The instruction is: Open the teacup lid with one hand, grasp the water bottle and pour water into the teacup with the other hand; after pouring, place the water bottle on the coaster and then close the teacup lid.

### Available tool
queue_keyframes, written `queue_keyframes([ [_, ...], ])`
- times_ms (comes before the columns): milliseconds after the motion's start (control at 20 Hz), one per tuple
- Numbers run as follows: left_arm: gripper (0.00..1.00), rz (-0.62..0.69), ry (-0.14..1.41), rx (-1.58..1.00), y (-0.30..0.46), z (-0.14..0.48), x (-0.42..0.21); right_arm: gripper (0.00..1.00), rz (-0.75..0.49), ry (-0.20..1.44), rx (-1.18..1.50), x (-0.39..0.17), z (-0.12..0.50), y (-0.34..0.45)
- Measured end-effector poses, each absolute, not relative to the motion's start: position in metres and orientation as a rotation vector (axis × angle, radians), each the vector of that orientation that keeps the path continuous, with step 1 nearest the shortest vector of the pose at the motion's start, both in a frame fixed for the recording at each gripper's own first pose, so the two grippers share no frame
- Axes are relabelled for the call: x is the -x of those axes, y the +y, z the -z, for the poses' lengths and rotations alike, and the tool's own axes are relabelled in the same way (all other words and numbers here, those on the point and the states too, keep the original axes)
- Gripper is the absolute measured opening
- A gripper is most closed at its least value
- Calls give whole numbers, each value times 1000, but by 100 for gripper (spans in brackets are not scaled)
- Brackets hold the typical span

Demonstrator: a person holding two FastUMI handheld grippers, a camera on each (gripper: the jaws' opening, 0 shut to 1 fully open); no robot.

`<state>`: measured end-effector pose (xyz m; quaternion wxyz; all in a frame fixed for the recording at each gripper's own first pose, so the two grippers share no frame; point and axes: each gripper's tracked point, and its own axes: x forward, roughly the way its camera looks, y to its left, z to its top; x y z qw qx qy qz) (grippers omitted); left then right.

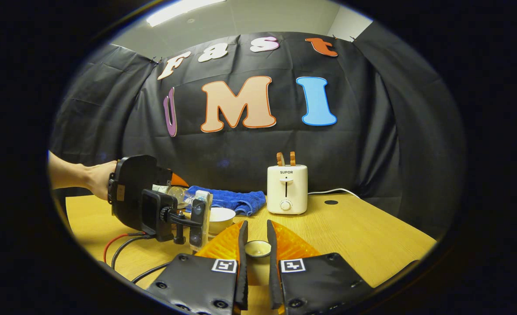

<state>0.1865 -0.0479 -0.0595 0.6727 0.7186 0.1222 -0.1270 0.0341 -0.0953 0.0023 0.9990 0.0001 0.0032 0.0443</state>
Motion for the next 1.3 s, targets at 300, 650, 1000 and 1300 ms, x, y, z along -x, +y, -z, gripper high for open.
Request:
queue_keyframes([
  [300,70,297,273,-1759,-48,51,-186,22,-89,7,0,-34,-2,-96],
  [650,70,302,262,-1867,-57,37,-192,22,-89,7,0,-34,-3,-96],
  [1000,70,313,267,-1980,-57,27,-193,22,-89,7,1,-34,-2,-96],
  [1300,70,321,249,-2036,-65,19,-197,22,-87,7,1,-34,-3,-98],
])
